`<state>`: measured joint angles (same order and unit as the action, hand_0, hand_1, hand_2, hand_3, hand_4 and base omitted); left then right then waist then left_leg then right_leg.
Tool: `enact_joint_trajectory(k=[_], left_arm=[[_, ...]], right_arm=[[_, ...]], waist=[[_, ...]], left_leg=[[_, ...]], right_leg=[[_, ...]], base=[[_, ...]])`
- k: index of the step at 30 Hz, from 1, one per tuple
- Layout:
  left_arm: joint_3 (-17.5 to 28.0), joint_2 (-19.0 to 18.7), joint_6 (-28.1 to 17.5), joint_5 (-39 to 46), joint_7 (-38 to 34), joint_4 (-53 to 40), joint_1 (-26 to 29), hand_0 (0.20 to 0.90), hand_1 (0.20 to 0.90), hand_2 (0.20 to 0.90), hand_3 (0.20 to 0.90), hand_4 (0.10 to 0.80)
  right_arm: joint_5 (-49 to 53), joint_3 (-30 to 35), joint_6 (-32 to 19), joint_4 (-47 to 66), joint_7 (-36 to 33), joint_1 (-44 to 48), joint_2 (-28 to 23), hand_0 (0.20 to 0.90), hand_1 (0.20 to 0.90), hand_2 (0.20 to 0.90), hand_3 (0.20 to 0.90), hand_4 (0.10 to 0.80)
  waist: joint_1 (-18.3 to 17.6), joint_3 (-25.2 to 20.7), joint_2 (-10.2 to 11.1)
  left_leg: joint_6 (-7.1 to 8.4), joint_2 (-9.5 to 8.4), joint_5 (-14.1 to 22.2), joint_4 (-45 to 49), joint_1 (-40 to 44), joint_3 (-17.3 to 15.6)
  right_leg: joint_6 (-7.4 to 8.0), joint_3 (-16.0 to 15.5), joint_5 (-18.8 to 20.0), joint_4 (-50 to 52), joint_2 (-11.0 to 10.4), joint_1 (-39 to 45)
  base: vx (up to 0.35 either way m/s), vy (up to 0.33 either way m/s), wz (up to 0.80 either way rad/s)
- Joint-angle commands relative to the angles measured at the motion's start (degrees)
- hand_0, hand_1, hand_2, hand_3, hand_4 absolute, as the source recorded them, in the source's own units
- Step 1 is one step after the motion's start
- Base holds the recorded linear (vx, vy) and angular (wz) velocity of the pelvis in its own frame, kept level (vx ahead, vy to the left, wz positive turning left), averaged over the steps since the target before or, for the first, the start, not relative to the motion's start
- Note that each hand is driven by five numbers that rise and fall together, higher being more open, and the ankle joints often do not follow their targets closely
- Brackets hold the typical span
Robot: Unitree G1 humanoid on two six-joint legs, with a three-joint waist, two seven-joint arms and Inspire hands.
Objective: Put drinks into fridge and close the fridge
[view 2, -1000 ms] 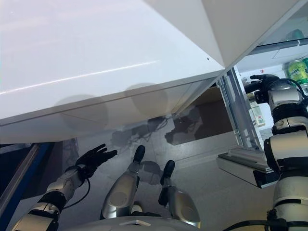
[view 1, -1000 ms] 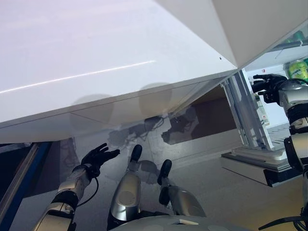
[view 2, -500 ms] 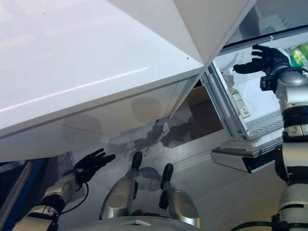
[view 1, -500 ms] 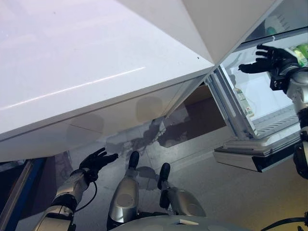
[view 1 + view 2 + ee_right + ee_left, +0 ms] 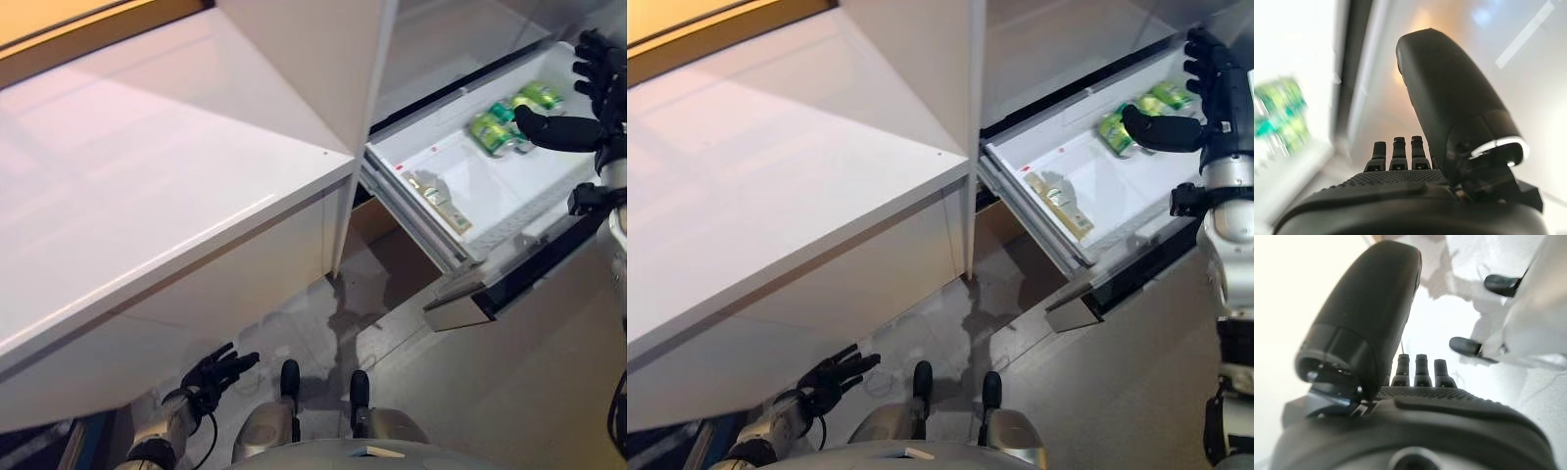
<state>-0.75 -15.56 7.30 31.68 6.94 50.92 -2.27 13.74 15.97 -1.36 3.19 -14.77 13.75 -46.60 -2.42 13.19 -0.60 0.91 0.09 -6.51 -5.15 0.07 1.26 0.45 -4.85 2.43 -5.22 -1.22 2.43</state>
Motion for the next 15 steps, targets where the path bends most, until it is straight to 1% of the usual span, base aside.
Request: enact_joint_trajectory(k=[1,3,4,6,7,8,10,11,13,15], left_arm=[[0.5,-2.49,-3.79,-3.49,1.82,2.06,-1.39,0.9,0.9,0.9,0.9,0.8],[0.57,-1.83,-4.51,-4.3,2.05,2.01,-2.15,0.9,0.9,0.9,0.9,0.8],[0.73,-1.58,-4.94,-4.73,2.33,2.12,-2.68,0.9,0.9,0.9,0.9,0.8],[1.09,-1.15,-5.62,-6.06,2.72,2.28,-3.56,0.9,0.9,0.9,0.9,0.8],[1.63,-0.82,-6.03,-6.74,2.78,2.51,-4.12,0.9,0.9,0.9,0.9,0.8],[1.83,-0.71,-6.19,-7.17,2.76,2.62,-4.31,0.9,0.9,0.9,0.9,0.8],[2.66,-0.29,-7.12,-8.41,2.9,2.96,-5.47,0.9,0.9,0.9,0.9,0.8],[3.27,0.12,-7.59,-8.75,2.79,3.0,-6.23,0.9,0.9,0.9,0.9,0.8],[3.97,0.53,-8.08,-9.15,2.6,3.02,-7.14,0.9,0.9,0.9,0.9,0.8],[4.29,0.63,-8.2,-9.42,2.53,3.05,-7.49,0.9,0.9,0.9,0.9,0.8]], right_arm=[[-1.95,8.51,-15.02,6.49,-9.15,-2.26,1.36,0.9,0.9,0.9,0.9,0.8],[-2.47,11.77,-18.07,7.87,-11.81,-5.91,3.37,0.9,0.9,0.9,0.9,0.8],[-2.1,13.35,-18.8,8.26,-13.01,-7.41,4.35,0.9,0.9,0.9,0.9,0.8],[-1.35,15.72,-18.64,8.16,-17.04,-9.75,6.23,0.9,0.9,0.9,0.9,0.8],[0.3,17.01,-20.02,7.08,-17.18,-11.34,7.97,0.9,0.9,0.9,0.9,0.8],[1.5,17.45,-20.12,6.64,-17.35,-11.93,8.44,0.9,0.9,0.9,0.9,0.8],[5.44,18.84,-20.47,5.17,-16.55,-14.28,11.17,0.9,0.9,0.9,0.9,0.8],[6.45,19.36,-21.28,4.3,-15.75,-15.96,12.93,0.9,0.9,0.9,0.9,0.8],[6.74,19.62,-21.52,3.05,-14.81,-18.12,14.73,0.9,0.9,0.9,0.9,0.8],[7.82,19.76,-20.96,2.26,-14.11,-19.07,15.23,0.9,0.9,0.9,0.9,0.8]], waist=[[-0.59,-8.29,1.78],[-1.08,-8.68,1.53],[-1.32,-8.88,1.39],[-1.73,-9.1,1.18],[-2.09,-9.02,1.02],[-2.19,-8.96,0.99],[-2.79,-8.79,0.97],[-3.22,-8.57,0.87],[-3.69,-7.86,0.9],[-3.92,-7.1,0.93]], left_leg=[[-2.1,-1.63,7.87,0.49,3.02,-2.99],[-2.18,-1.64,8.18,0.53,3.48,-3.45],[-2.23,-1.64,8.3,0.6,3.76,-3.57],[-2.34,-1.65,8.45,0.83,4.13,-3.66],[-2.38,-1.62,8.65,1.14,4.43,-3.81],[-2.41,-1.63,8.75,1.31,4.55,-3.86],[-2.7,-1.75,9.66,2.94,4.89,-4.15],[-2.84,-1.69,10.98,4.32,5.42,-4.59],[-3.26,-1.87,12.34,7.22,5.42,-4.98],[-3.46,-1.98,13.73,10.65,4.65,-5.18]], right_leg=[[3.44,2.23,-1.12,3.04,-0.2,-1.61],[3.54,2.39,-1.32,3.26,-0.18,-1.38],[3.56,2.57,-1.55,3.64,-0.11,-1.27],[3.45,2.91,-2.13,4.72,-0.05,-1.27],[3.38,3.0,-2.55,5.51,-0.05,-1.22],[3.35,3.02,-2.69,5.76,-0.07,-1.16],[3.13,3.36,-3.2,6.79,-0.19,-0.97],[2.94,3.52,-4.16,7.5,-0.22,-0.51],[2.38,3.7,-5.02,9.14,-0.22,-0.41],[1.78,3.61,-6.06,11.32,-0.26,-0.84]], base=[[-0.108,-0.025,-0.1],[-0.075,-0.026,-0.12],[-0.027,-0.026,-0.15],[-0.016,-0.03,-0.17],[-0.004,-0.028,-0.16],[0.014,-0.031,-0.21],[0.047,-0.035,-0.15],[0.09,-0.032,-0.11],[0.088,-0.028,-0.16],[0.049,-0.02,-0.12]])
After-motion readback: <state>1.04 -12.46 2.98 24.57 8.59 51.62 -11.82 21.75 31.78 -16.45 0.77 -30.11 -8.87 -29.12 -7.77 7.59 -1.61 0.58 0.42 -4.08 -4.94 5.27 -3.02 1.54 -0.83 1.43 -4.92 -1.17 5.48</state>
